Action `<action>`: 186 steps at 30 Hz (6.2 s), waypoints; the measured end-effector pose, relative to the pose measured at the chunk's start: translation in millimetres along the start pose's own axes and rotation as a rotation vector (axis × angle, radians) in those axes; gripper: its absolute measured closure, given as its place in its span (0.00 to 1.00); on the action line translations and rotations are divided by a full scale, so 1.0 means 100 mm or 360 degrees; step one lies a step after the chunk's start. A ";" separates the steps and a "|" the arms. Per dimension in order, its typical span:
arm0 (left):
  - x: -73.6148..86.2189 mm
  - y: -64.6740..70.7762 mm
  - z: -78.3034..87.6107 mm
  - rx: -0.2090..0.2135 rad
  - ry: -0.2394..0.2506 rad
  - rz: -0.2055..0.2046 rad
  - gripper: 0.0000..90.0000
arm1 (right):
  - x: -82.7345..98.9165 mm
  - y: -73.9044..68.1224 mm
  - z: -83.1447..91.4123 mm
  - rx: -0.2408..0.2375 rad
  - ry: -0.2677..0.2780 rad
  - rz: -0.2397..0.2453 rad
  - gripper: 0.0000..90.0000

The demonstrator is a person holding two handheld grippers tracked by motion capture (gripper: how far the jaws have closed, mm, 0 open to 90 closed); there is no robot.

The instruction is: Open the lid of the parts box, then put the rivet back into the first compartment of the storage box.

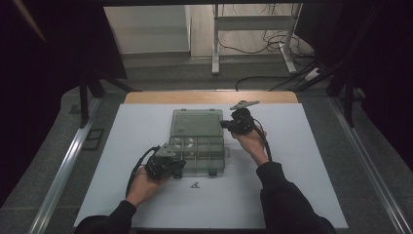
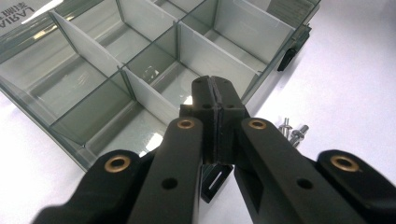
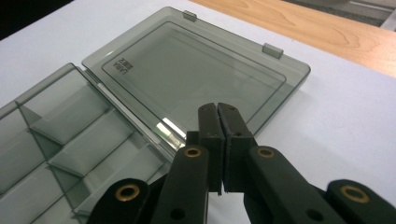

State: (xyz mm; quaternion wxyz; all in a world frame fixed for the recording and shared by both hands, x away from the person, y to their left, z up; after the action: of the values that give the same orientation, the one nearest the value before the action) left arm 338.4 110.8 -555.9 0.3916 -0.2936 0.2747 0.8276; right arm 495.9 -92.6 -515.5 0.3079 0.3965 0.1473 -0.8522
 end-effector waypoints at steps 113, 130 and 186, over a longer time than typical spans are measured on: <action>0.29 0.01 0.80 -0.0133 0.0180 0.0137 0.16 | 0.97 -0.20 1.47 0.0069 0.0045 0.0141 0.36; 0.37 0.04 0.89 -0.0127 0.0202 0.0133 0.10 | 1.09 -0.12 1.63 0.0127 0.0067 0.0092 0.26; 0.69 0.00 1.01 -0.0243 0.0148 0.0216 0.00 | 1.57 0.02 1.98 0.0208 -0.0050 -0.0097 0.03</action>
State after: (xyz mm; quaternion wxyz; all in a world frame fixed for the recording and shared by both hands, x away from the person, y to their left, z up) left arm 275.2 213.1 -536.0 0.2979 -0.3415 0.2481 0.8562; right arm 303.8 -256.3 -508.8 0.2575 0.3976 0.0984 -0.8752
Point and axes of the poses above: each handheld gripper's, and its own axes: z roughly backward along the jaws, x roughly out of its underside, y roughly to its right, the point moved 7 cm from there along -z, roughly forward along the jaws, and after that the axes turned 10 degrees about x, right-handed, at the moved point
